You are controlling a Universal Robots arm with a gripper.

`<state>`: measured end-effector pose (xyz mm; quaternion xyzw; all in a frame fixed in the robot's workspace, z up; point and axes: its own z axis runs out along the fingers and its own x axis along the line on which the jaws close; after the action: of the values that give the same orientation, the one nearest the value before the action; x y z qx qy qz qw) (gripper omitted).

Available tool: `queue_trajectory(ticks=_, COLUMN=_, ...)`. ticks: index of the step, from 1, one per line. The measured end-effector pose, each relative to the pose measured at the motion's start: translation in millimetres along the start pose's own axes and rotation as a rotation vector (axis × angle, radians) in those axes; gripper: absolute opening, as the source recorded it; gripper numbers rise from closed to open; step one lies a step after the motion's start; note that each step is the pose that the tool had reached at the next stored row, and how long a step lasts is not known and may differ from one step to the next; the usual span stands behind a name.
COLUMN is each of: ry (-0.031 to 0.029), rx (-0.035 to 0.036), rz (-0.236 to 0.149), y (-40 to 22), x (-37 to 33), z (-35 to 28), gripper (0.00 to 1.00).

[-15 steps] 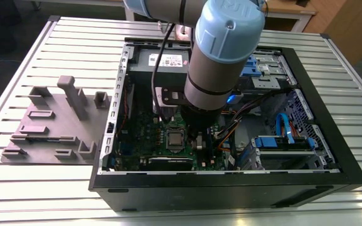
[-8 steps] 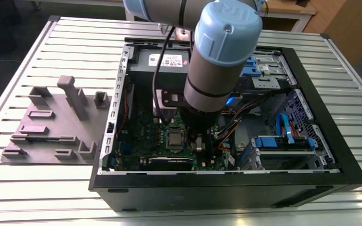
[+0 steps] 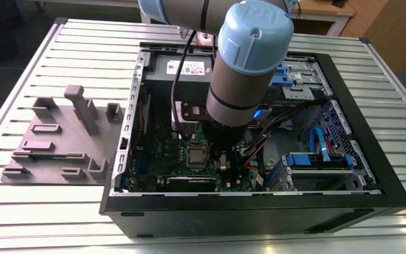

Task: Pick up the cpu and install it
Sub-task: 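Install the first cpu locking lever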

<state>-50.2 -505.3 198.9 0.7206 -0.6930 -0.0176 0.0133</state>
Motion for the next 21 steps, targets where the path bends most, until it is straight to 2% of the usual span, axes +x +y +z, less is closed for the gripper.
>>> queue_trajectory(ticks=6, ry=-0.0001, rx=0.0025, rz=0.0, y=0.1, x=0.0, z=0.1, gripper=0.11)
queue_trajectory(ticks=12, ry=0.001, rx=0.0167, rz=-0.001, y=0.1, x=0.0, z=0.3, gripper=0.11)
queue_trajectory(ticks=15, ry=0.0011, rx=0.0211, rz=-0.001, y=0.1, x=0.0, z=2.0, gripper=0.11)
queue_trajectory(ticks=21, ry=0.0012, rx=0.0228, rz=-0.002, y=-0.1, x=0.1, z=6.6, gripper=0.11)
